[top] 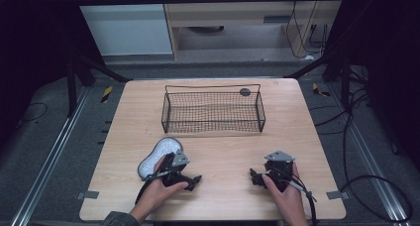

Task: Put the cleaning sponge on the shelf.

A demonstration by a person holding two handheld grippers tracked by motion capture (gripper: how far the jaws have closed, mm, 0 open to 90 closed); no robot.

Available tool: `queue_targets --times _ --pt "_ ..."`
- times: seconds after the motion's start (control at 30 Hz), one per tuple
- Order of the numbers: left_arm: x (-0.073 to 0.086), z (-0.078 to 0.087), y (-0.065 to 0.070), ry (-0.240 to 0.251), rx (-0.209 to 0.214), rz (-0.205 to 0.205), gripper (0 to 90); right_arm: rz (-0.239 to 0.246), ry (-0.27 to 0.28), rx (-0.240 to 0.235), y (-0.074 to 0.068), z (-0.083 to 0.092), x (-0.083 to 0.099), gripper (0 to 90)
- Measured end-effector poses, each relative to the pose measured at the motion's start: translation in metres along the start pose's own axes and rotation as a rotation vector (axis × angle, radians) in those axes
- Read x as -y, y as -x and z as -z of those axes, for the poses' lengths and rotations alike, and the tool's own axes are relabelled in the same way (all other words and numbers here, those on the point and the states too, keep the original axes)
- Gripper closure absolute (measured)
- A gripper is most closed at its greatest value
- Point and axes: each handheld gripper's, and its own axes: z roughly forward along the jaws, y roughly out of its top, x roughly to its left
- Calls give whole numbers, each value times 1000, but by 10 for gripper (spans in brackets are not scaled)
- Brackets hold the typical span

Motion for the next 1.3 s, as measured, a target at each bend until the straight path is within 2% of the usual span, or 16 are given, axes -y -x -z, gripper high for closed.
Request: queue_targets --times 0.1,0.13,0.2,0.4,0.57,0.63,0.7,0.8,0.9,0.93,1.1,1.3 --pt "-2 3 0 -41 7 -5 24 -2 1 0 0 0 0 4" --pt "-2 3 0 -41 7 -5 26 -2 1 0 0 0 0 4" --pt "-2 8 -1 -65 14 7 36 -2 1 0 0 1 0 4" --pt "-6 22 -5 -33 -22 10 58 -4 0 -2 -1 1 1 4" --pt "-17 37 -13 -49 -76 25 64 -7 -1 -4 -1 1 1 4" --pt "-22 41 -18 -73 -90 32 67 -6 -1 -5 -1 1 1 4" --pt "-26 45 -24 -95 -87 57 67 -6 -2 -7 -1 2 1 4" --pt "-30 49 -35 -163 -135 40 67 -3 -3 -7 0 2 1 4" --pt "-30 51 -41 -191 -142 52 61 10 1 -3 0 1 2 4" --pt "-31 54 -45 -214 -152 57 59 7 0 -6 0 2 2 4" --pt "-31 61 -54 -250 -171 70 44 14 -1 -6 1 2 2 4" --pt "-29 66 -59 -252 -173 89 38 11 0 -8 0 2 2 4"
